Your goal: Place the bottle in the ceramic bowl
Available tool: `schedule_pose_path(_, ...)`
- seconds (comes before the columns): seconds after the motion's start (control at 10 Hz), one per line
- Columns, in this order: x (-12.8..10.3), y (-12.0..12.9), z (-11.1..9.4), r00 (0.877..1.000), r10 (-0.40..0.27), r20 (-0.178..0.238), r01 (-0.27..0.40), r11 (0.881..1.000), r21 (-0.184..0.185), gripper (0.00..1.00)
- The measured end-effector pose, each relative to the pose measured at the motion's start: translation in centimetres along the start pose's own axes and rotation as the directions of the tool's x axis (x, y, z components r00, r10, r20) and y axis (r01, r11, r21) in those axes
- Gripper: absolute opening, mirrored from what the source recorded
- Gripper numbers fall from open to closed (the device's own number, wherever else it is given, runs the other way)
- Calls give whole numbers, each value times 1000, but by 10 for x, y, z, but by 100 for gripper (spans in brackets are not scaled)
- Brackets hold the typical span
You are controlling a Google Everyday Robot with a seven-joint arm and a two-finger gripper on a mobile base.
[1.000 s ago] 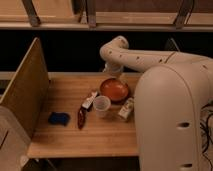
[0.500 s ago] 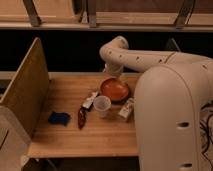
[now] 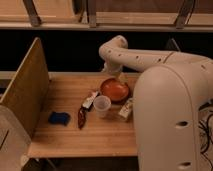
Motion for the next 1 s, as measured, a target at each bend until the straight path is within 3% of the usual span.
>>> schedule_pose_path(0.2, 32, 5, -2, 996, -73, -44, 73, 997, 17, 80)
schedule_pose_path(0.4, 52, -14, -7, 993, -101, -53, 104, 994, 43, 80)
schedule_pose_path(0.7, 66, -55, -2, 996, -75, -54, 80, 992, 99, 80)
schedule_pose_path(1.0, 69, -53, -1, 995, -80, -57, 85, 992, 95, 80)
